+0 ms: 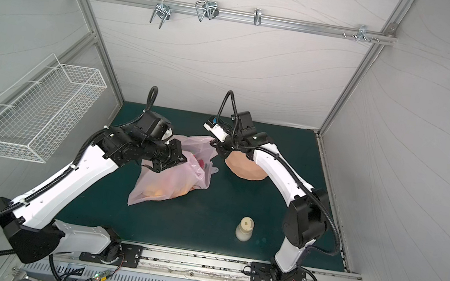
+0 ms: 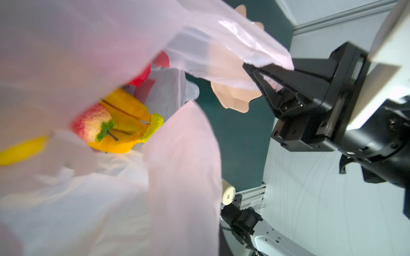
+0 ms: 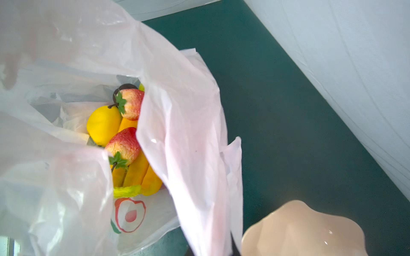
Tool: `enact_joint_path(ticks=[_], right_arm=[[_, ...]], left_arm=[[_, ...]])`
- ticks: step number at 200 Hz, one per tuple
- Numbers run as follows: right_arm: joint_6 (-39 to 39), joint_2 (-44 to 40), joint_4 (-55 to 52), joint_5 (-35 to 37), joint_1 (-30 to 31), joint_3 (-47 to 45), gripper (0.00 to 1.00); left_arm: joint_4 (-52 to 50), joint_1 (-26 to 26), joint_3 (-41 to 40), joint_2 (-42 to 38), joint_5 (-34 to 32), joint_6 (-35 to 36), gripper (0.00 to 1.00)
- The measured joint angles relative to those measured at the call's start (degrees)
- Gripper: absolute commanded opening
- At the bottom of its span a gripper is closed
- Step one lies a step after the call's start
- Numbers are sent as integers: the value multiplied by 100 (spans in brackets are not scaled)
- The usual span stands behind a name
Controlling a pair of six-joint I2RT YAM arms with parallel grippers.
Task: Place the fruits into the plastic bag
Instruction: Pick up the plastic bag from the center of the table, then place the plastic bag at the center of the table.
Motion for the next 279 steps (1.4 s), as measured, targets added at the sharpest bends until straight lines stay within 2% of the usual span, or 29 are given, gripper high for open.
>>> enact_joint_path(ticks=[35, 93, 124, 189, 243, 279], right_arm=[[361, -291, -385, 76, -269, 470, 0], [647, -358, -1473, 577, -367, 1342, 0], [697, -409, -2028, 909, -417, 1665, 0], [903, -560, -2470, 1128, -396, 1537, 0], [894, -638, -2673, 1449, -391, 1550, 0], [896, -824, -2643, 1587, -385, 1370, 0]], left_arm=[[131, 302, 142, -199, 170, 275, 0], [223, 682, 199, -280, 474, 621, 0], [459, 1001, -90, -599, 584, 807, 0], [1012, 1266, -1069, -1056, 1104, 1130, 0], [1222, 1357, -1217, -1143, 1215, 1362, 0], [1504, 1377, -1598, -1314, 1451, 1449, 0]])
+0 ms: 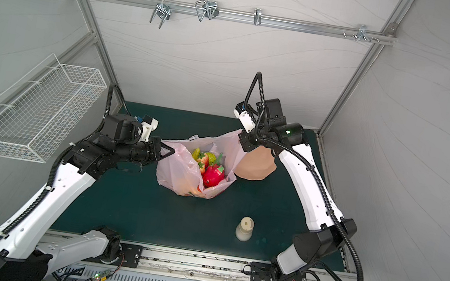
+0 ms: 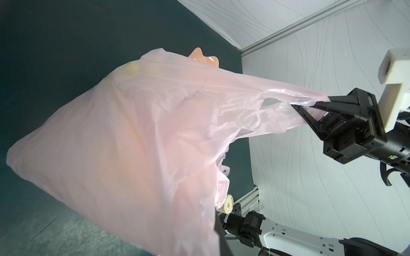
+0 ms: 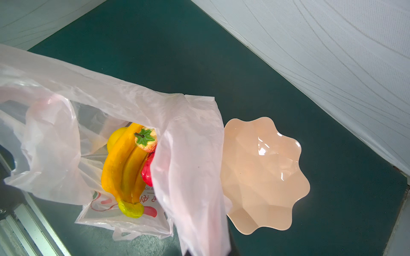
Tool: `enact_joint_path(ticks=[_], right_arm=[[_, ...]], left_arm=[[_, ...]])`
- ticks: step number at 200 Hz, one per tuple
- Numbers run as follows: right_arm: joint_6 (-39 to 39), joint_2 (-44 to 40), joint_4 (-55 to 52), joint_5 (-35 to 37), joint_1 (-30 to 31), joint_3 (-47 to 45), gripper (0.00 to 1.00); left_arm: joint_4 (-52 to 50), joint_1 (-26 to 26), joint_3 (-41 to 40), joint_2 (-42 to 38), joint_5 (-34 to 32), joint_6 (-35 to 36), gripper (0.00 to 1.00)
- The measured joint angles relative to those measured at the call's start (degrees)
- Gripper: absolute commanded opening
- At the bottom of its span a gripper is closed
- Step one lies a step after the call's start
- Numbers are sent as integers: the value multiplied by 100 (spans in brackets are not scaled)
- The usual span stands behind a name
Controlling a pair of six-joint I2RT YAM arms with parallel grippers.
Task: Place the fruits into the plastic bag
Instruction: Place the plastic bag at the center of the table.
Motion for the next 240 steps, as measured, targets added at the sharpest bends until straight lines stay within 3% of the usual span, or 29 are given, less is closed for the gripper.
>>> enact_joint_path(ticks=[21, 48, 61, 78, 91, 138, 203, 240], right_arm=[[59, -109, 107, -85, 0, -278, 2], [295, -188, 514, -492, 0, -796, 16], [420, -199, 673, -680, 0, -975, 26], [476, -199, 824, -892, -2, -1051, 40], [575, -234, 927, -1060, -9, -1064, 54], [852, -752, 1204, -1405, -173, -1161, 99], [916, -1346, 1399, -1537, -780, -1432, 99], [1147, -1552, 1410, -1506, -1620, -1436, 99]], left_arm=[[162, 0, -332, -197, 131, 15, 0], [188, 0, -466, -402, 328, 15, 0], [203, 0, -466, -501, 424, 33, 16], [240, 0, -466, -629, 549, 48, 47], [291, 0, -461, -726, 669, 31, 60], [431, 0, -264, -855, 955, -83, 80], [55, 74, 686, -898, 422, 184, 93], [-529, 664, 1329, -761, -426, 409, 94]])
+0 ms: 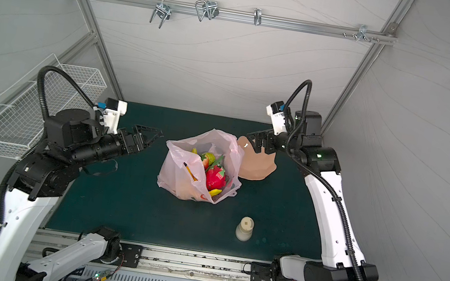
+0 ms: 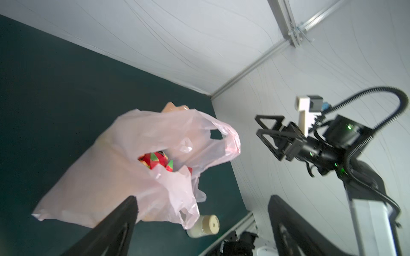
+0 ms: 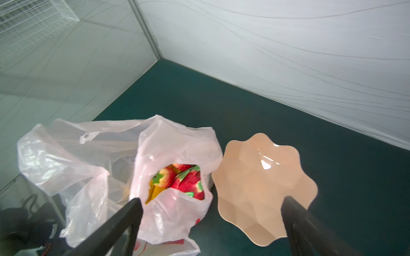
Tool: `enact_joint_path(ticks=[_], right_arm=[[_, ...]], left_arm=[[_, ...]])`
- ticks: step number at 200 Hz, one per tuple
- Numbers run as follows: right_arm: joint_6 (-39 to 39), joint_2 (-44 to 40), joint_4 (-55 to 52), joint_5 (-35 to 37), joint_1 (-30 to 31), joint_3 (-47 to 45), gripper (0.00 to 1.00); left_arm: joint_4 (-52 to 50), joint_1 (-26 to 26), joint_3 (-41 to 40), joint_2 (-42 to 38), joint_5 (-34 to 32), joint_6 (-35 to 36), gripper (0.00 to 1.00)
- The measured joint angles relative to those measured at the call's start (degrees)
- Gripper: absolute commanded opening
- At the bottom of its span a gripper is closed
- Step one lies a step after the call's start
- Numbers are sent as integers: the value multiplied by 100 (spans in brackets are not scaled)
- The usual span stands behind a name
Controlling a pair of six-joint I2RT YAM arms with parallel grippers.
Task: Place the fruits into the plastic bag
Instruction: Place the plastic bag at the center of the table, then reset both arms
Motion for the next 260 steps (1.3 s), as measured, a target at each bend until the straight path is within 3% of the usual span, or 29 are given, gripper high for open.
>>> enact_joint_path(ticks=[19, 42, 98, 127, 157, 196, 238, 260], right_arm=[[278, -42, 4, 175, -450, 0, 99], [520, -22, 4, 533, -772, -61, 99], [774, 461, 339, 1158, -1137, -789, 99], [1071, 636, 1126, 1375, -1779, -1753, 99], [1207, 533, 2387, 1596, -2243, -3340, 99], [1213, 492, 3875, 1537, -2243, -4780, 99], [859, 476, 5425, 1519, -1731, -5563, 99], [544, 437, 6041, 1602, -1360, -5875, 99]], left_arm=[[-280, 496, 107, 105, -446, 105, 95], [-380, 695, -81, 181, -1263, 249, 100], [782, 918, -2122, 372, -2739, 684, 100], [1679, 1119, -2962, 979, -3346, 1067, 100], [3101, 1473, -4212, 1056, -3722, 1582, 100], [5003, 1550, -5606, 1104, -3790, 2218, 100], [6918, 1550, -5753, 2100, -3335, 2413, 94], [7501, 1552, -5748, 2651, -2828, 2623, 97]])
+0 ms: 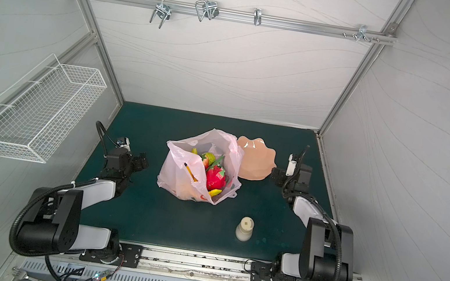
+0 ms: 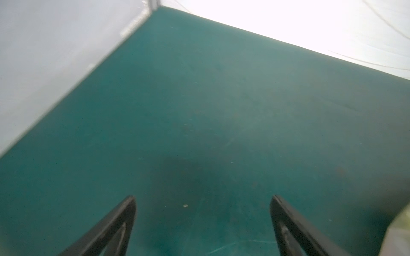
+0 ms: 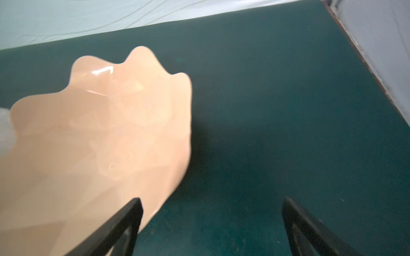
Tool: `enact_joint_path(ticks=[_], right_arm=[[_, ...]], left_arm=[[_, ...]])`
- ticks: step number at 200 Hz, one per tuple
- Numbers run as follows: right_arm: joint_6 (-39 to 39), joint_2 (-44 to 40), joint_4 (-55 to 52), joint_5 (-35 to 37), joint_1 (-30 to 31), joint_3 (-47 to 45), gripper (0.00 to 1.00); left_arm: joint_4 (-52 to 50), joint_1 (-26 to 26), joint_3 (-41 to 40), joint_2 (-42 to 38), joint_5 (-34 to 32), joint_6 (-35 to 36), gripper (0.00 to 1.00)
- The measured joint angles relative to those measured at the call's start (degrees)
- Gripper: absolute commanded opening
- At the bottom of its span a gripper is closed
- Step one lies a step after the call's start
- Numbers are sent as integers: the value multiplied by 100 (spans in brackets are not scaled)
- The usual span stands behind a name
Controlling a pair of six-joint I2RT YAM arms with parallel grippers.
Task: Place the fruits into the plastic bag
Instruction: Reset both arms
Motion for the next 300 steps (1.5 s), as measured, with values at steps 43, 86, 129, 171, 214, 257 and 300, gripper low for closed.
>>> enact_joint_path(ticks=[43, 86, 129, 171, 214, 257, 300], right_arm=[[-201, -411, 1001, -299, 59, -610, 99], [-61, 225, 2210, -448, 72, -1064, 99], [-11, 1191, 2472, -111, 214, -765, 99], [-50, 1191, 2524, 35, 319, -673, 99], [-55, 1191, 2524, 90, 321, -673, 99], [-55, 1191, 2524, 122, 321, -673, 99], [-55, 1191, 2524, 133, 321, -673, 99]], left_arm=[[1178, -22, -114, 632, 549, 293, 97], [1637, -61, -168, 957, 734, 435, 100], [1515, -96, 28, 981, 723, 487, 100], [1508, -136, 31, 981, 680, 518, 100], [1508, -299, 31, 981, 428, 577, 100], [1508, -387, 31, 981, 297, 643, 100], [1504, -363, 33, 981, 275, 645, 100]])
